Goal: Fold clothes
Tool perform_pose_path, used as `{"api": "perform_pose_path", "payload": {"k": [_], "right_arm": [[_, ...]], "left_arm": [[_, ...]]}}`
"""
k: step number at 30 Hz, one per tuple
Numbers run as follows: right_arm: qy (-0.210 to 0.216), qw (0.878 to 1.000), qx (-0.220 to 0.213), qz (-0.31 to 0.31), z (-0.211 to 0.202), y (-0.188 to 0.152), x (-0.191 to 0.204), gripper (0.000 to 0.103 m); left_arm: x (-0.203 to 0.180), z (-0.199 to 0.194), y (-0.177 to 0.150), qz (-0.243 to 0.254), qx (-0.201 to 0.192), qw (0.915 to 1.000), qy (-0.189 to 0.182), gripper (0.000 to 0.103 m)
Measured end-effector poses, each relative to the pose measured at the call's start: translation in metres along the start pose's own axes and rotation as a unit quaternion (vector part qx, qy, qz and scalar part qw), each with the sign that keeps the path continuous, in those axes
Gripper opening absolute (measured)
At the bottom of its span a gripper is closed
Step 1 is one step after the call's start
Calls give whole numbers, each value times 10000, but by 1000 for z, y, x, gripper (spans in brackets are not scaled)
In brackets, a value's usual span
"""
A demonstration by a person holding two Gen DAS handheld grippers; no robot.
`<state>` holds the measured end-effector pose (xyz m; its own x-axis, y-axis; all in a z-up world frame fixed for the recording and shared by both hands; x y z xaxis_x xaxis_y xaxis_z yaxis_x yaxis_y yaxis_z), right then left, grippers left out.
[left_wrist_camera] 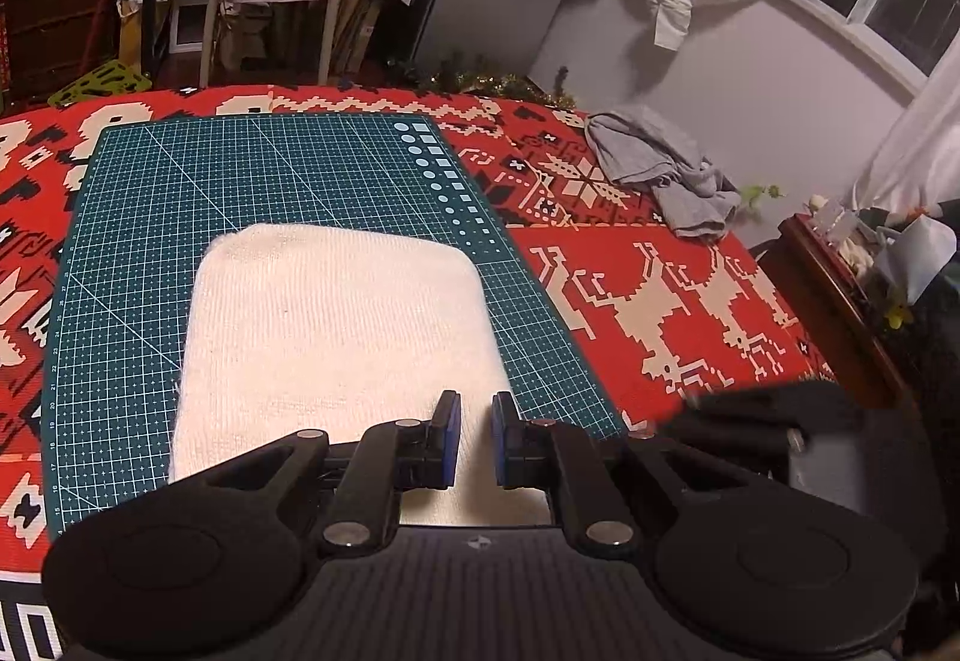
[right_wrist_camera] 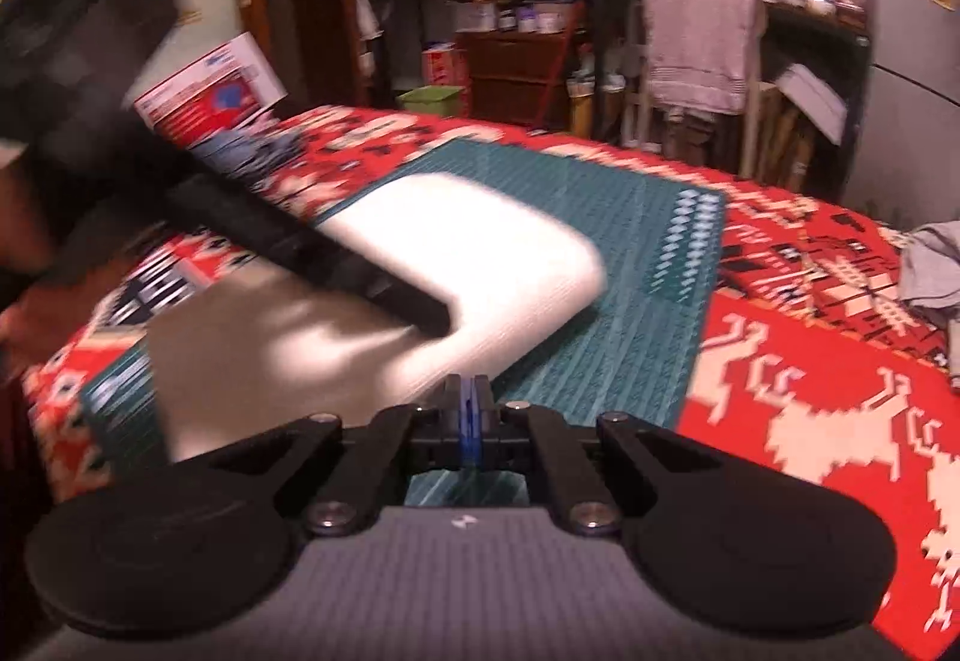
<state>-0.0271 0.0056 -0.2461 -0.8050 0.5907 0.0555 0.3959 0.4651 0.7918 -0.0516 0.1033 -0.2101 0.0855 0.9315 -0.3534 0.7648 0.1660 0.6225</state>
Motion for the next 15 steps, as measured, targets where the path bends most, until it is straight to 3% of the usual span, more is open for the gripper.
{"api": "perform_pose_path", "payload": {"k": [4,11,15], "right_arm": [[89,10000,29,-17,2,2,-2,3],[676,9968,269,-340,-33,-28,42,2],[602,9978,222,-170,-37,-29,39,3]], "left_arm": [[-1,-1,0,15,13,10000,7,10],[-4,-10,-13,-82,102,9999,-78,10],[-6,-21,-31,-209,236,9994,-133,10]]}}
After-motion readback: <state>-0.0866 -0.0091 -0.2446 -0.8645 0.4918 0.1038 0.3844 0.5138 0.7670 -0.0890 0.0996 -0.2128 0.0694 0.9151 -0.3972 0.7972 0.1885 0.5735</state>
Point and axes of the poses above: each gripper's, at about its wrist camera, not at the fingertips, and z roughly the way its jaws point, x to its left, y to its top, the point moved 7 cm from there along z, roughly the way its jaws point, and after that the axes turned 2 degrees about -y, right-handed, at the moved point
